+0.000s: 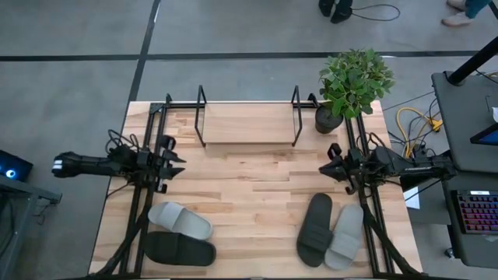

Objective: Pick and place slides into the shelf
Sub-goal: Put the right black slipper on the shelf

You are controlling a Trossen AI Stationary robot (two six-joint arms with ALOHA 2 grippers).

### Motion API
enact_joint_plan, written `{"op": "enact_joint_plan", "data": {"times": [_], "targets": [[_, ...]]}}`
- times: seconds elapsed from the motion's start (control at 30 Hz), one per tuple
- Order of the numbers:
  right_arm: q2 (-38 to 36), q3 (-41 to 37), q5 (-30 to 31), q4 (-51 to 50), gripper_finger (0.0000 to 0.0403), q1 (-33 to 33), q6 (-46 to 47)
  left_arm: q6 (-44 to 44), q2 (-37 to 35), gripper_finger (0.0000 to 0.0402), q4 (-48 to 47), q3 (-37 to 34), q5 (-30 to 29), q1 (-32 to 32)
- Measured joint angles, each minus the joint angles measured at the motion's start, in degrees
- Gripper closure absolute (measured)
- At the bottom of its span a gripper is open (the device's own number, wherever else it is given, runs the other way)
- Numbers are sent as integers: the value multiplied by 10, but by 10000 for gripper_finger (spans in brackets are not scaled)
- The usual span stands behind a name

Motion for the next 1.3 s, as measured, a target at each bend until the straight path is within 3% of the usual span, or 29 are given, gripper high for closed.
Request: {"op": "enact_joint_plan", "data": {"times": [0.2,0.4,0.57,0.8,1.07,1.3], "targets": [[26,0,-48,133,313,68,-57,-1,76,205,95,0,2,0],[95,0,85,221,278,137,-134,-1,141,175,179,0,2,0],[170,23,113,273,255,154,-165,0,173,173,223,2,2,0],[274,137,117,200,232,153,-203,3,185,173,245,2,0,0],[384,289,118,-51,238,153,-182,3,184,173,243,2,0,0],[479,369,139,-85,247,154,-166,3,184,173,243,2,0,0]]}}
